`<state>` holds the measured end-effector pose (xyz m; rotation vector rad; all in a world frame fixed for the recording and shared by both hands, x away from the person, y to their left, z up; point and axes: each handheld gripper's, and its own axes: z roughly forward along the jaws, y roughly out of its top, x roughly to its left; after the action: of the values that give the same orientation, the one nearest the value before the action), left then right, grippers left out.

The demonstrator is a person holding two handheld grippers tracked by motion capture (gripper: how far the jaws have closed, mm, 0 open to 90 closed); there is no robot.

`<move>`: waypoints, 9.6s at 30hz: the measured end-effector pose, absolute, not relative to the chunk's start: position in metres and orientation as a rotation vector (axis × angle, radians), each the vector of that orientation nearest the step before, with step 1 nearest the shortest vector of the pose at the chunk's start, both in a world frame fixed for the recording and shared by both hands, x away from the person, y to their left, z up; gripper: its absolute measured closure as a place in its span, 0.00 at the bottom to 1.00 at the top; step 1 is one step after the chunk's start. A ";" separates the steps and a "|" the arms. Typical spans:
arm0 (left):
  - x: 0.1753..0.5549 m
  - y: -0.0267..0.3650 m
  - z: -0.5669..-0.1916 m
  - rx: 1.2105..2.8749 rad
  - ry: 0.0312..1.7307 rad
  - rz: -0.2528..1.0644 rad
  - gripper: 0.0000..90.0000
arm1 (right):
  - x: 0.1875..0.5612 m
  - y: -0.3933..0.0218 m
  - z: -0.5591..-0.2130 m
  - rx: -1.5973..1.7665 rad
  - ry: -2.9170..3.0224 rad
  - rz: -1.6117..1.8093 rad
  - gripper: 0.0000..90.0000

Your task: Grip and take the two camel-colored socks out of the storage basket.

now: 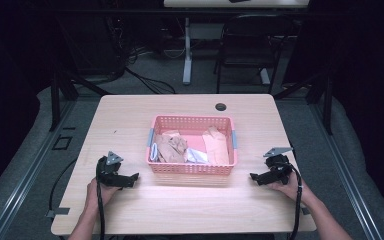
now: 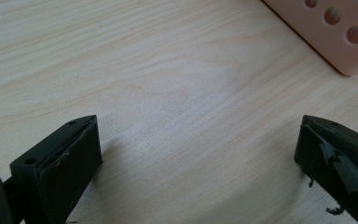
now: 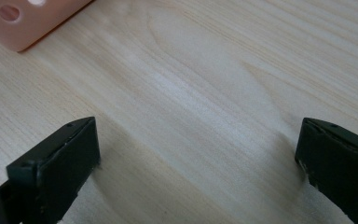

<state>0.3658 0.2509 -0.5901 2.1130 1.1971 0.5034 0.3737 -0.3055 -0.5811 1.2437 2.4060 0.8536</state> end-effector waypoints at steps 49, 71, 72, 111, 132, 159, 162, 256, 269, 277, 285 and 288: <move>0.412 0.217 -0.456 2.199 1.129 0.303 0.00 | 0.369 -0.306 -0.583 1.258 2.369 0.876 0.00; 0.433 0.126 -0.466 2.298 0.999 0.231 0.00 | 0.369 -0.306 -0.583 1.260 2.369 0.874 0.00; 0.433 0.126 -0.466 2.298 0.999 0.231 0.00 | 0.369 -0.306 -0.583 1.261 2.365 0.874 0.00; 0.436 0.094 -0.511 2.489 1.055 0.069 0.89 | 0.367 -0.306 -0.583 1.251 2.375 0.876 0.00; 0.434 0.107 -0.489 2.435 1.004 0.098 0.98 | 0.367 -0.306 -0.583 1.251 2.374 0.877 0.00; 0.446 0.112 -0.410 2.490 0.898 0.048 0.98 | 0.367 -0.306 -0.583 1.252 2.374 0.876 0.00; 0.447 0.112 -0.400 2.492 0.882 0.051 0.98 | 0.367 -0.306 -0.583 1.252 2.374 0.876 0.00; 0.444 0.296 -0.457 2.377 1.432 0.158 0.98 | 0.367 -0.306 -0.583 1.257 2.368 0.879 0.00; 0.444 0.291 -0.498 2.379 1.439 0.109 0.97 | 0.367 -0.306 -0.583 1.256 2.370 0.879 0.00; 0.445 0.289 -0.520 2.392 1.457 0.119 0.97 | 0.367 -0.306 -0.583 1.257 2.369 0.878 0.00; 0.443 0.290 -0.525 2.369 1.480 0.119 0.80 | 0.367 -0.306 -0.583 1.258 2.369 0.878 0.00; 0.441 0.290 -0.518 2.348 1.483 0.145 0.56 | 0.367 -0.306 -0.583 1.257 2.369 0.879 0.00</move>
<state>0.4408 0.2900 -0.5184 2.3481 1.4832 0.1447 0.3670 -0.3059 -0.5831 1.2571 2.3689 0.8786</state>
